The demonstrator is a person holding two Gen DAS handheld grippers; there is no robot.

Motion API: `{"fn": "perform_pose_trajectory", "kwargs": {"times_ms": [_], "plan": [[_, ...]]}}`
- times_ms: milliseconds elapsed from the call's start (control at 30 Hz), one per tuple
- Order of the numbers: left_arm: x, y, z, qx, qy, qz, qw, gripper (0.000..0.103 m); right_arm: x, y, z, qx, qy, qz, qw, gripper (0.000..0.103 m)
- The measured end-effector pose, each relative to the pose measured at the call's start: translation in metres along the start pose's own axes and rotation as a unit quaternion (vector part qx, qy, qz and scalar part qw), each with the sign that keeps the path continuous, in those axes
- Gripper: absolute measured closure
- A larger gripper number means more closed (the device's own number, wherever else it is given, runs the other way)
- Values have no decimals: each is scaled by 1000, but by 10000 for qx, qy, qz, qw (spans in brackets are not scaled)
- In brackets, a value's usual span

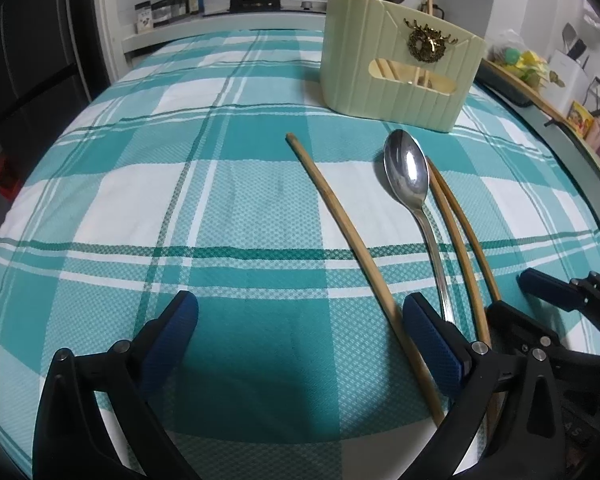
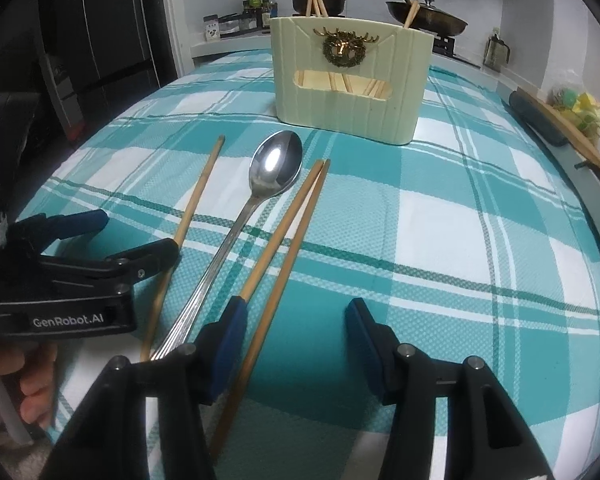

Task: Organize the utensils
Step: 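Grasp a wooden chopstick with the left tool while the right tool grasps another chopstick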

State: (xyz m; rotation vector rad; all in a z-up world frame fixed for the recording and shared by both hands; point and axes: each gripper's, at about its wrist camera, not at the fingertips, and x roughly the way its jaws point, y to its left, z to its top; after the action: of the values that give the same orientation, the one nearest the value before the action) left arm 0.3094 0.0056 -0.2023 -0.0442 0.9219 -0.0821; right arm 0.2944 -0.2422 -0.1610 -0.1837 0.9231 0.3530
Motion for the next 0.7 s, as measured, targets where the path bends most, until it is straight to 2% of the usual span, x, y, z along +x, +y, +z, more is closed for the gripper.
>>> {"fn": "perform_pose_trajectory", "kwargs": {"times_ms": [133,233,267,300,367,433,467,533,600,633,700], "plan": [[0,0,0,2,7,-1,10000,1,4,-5,2,15,31,-125,9999,63],[4,-3,2,89,94,87,9999,1,1,-8,-1,35,-43,-309,9995,82],[5,-5,2,152,116,145,9997,2,-1,-11,-2,129,-69,-367,9992,92],[5,-7,3,224,127,175,9995,4,-2,-16,-4,241,-90,-410,9988,95],[3,-10,2,338,43,139,9993,15,-5,-29,-9,497,-136,-499,9974,95],[-2,-13,1,455,-44,77,9989,36,-9,-42,-15,700,-146,-718,9949,96],[-3,-13,0,486,-76,63,9988,41,-10,-49,-18,802,-149,-807,9934,96],[-8,-13,-3,519,-121,46,9986,65,-16,-62,-26,989,-162,-997,9900,96],[-11,-13,-7,605,-159,55,9980,81,-22,-73,-34,1134,-144,-1167,9866,96],[-13,-13,-9,648,-166,59,9977,88,-24,-77,-36,1180,-135,-1218,9854,96],[-17,-13,-13,709,-152,75,9973,91,-28,-83,-42,1236,-128,-1246,9844,96]]}}
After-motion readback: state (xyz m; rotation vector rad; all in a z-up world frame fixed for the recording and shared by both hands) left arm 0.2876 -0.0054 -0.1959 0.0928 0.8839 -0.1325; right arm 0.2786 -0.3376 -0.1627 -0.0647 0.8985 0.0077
